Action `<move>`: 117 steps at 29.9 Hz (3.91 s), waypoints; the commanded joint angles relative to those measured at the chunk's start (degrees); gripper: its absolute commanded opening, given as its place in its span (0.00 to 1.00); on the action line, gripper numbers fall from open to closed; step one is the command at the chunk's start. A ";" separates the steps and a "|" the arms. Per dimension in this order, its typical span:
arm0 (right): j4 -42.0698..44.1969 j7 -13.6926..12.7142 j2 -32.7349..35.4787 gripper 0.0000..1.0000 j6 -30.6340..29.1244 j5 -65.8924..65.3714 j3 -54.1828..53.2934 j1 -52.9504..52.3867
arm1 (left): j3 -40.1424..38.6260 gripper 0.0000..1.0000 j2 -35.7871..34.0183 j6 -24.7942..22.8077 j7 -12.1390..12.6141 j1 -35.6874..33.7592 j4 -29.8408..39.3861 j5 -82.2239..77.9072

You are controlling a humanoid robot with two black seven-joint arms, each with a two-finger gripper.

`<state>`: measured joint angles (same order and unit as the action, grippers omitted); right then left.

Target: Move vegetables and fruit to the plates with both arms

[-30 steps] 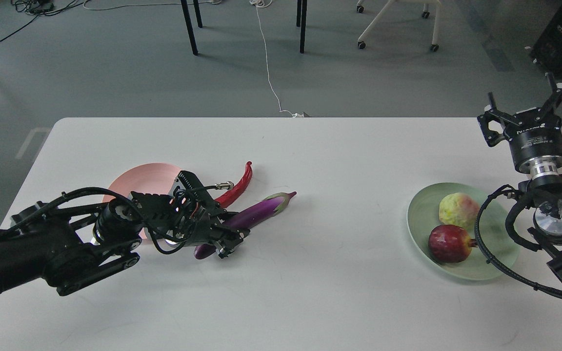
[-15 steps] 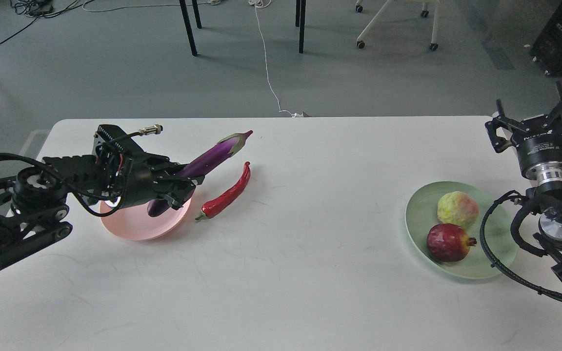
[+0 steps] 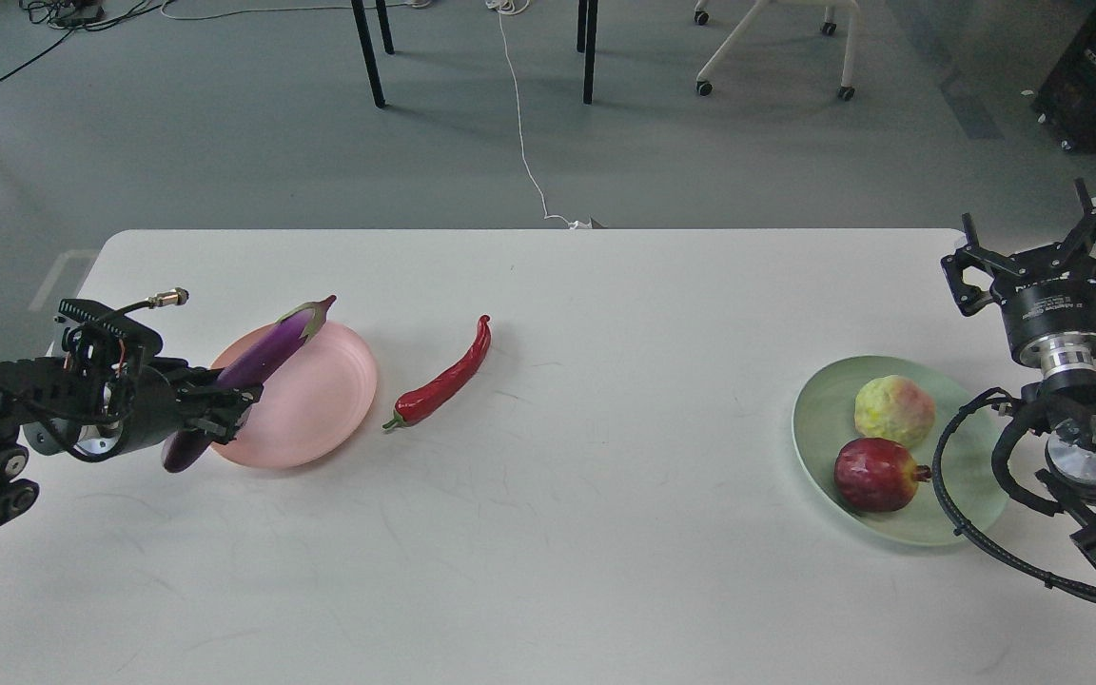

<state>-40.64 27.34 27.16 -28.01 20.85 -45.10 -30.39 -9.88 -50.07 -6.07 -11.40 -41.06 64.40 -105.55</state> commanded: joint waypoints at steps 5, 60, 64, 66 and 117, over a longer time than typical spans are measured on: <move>0.73 -0.01 0.44 0.99 0.01 -0.02 0.02 0.16 | -0.23 0.77 0.76 4.49 -0.29 -0.69 -0.77 3.60; 2.32 -0.01 1.49 0.99 0.01 -0.19 0.02 1.83 | 2.33 0.13 12.92 4.84 0.06 -12.20 8.87 -4.85; 2.32 -0.01 1.23 0.99 0.01 -0.19 0.02 2.09 | 2.23 0.13 0.79 5.01 -0.29 -11.15 13.81 -4.14; 2.32 -0.01 0.79 0.99 0.01 -0.19 0.02 2.18 | 2.41 0.13 -3.44 5.10 -0.64 -8.79 13.73 -4.14; 3.02 -3.78 6.15 0.99 0.01 -0.28 0.28 -7.65 | -36.26 0.98 18.25 -1.73 -5.48 -3.15 -10.42 93.74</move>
<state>-38.19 25.79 32.69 -28.00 20.58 -45.00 -35.49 -43.26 -33.20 -2.94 -16.95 -44.18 59.24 -21.47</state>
